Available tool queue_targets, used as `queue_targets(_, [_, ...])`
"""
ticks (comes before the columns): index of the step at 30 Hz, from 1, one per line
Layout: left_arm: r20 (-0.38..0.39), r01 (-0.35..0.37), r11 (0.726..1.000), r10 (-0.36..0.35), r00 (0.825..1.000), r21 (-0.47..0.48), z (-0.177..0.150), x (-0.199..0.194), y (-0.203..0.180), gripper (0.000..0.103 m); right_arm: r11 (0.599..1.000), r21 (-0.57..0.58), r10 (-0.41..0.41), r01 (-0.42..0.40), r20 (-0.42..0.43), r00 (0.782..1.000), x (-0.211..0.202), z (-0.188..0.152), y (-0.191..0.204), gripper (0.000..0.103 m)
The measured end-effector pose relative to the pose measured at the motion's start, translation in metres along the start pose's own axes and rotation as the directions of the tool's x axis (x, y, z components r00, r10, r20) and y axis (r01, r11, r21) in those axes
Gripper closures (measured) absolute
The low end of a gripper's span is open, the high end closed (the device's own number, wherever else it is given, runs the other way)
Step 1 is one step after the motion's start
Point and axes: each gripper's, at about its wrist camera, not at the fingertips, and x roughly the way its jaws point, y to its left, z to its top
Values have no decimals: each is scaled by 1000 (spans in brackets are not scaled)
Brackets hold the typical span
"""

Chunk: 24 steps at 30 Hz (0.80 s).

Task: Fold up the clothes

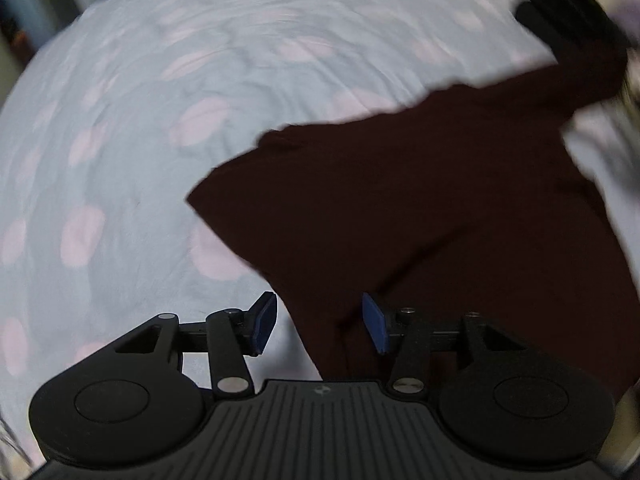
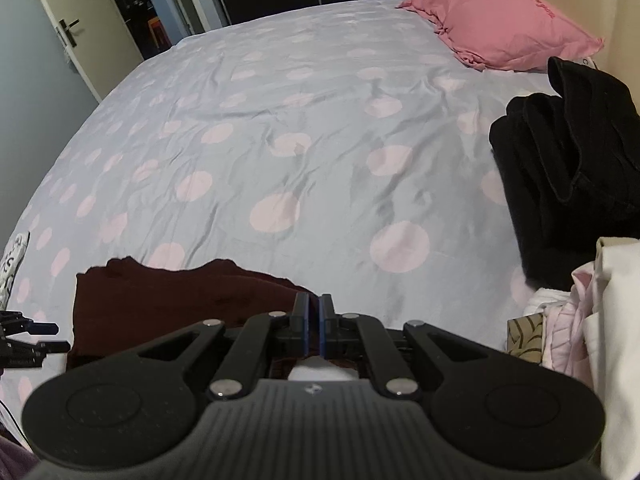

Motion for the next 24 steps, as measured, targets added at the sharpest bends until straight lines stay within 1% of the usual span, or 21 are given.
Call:
queue_targets(2, [4,-65,993,65,998,103,-5,7,-19,58,1000,9,8,-8,1,1000,1,-2,-2,97])
queue_targets(3, [8,-96,986,96,995,136,-7,11,-26,60,1000,15,11,-11,0,1000,1,-2,-3,97])
queue_targets(4, [9,-129,976,130,992,174,-8,16,-34,66,1000,19,12,-12,-1,1000,2,-2,-4,97])
queue_targets(5, [18,-145,971,144,989,191,-9,17,-36,81,1000,23,13,-13,-1,1000,2,-2,-5,97])
queue_targets(6, [28,-160,965,158,987,206,-9,18,-39,87,1000,26,14,-14,-1,1000,1,-2,-5,97])
queue_targets(7, [39,-176,965,172,984,194,-9,17,-37,89,1000,26,17,-17,5,1000,-1,-1,-5,97])
queue_targets(8, [46,-172,969,167,985,177,-8,14,-33,95,999,25,21,-21,12,1000,-3,-1,-5,97])
queue_targets(9, [54,-169,972,162,985,161,-8,11,-30,96,999,24,24,-24,19,1000,-5,-1,-5,97])
queue_targets(13, [65,-186,978,180,982,100,-12,-3,-15,98,999,39,30,-33,66,997,-20,2,-6,97])
queue_targets(16, [44,-193,979,190,981,61,-20,-4,-4,98,998,55,8,-11,60,998,-17,2,-9,97])
queue_targets(19, [25,-178,984,178,984,23,-26,2,3,98,999,47,-23,22,9,1000,3,-2,-10,97])
queue_targets(21, [26,-171,985,170,985,23,-27,3,3,98,998,38,-54,56,-35,998,18,-5,-10,97])
queue_targets(22, [27,-160,987,159,987,32,-27,2,2,97,997,35,-67,69,-50,996,24,-7,-11,97])
queue_targets(24, [18,-115,993,115,993,35,-26,-1,4,97,995,31,-90,92,-79,993,33,-11,-14,97])
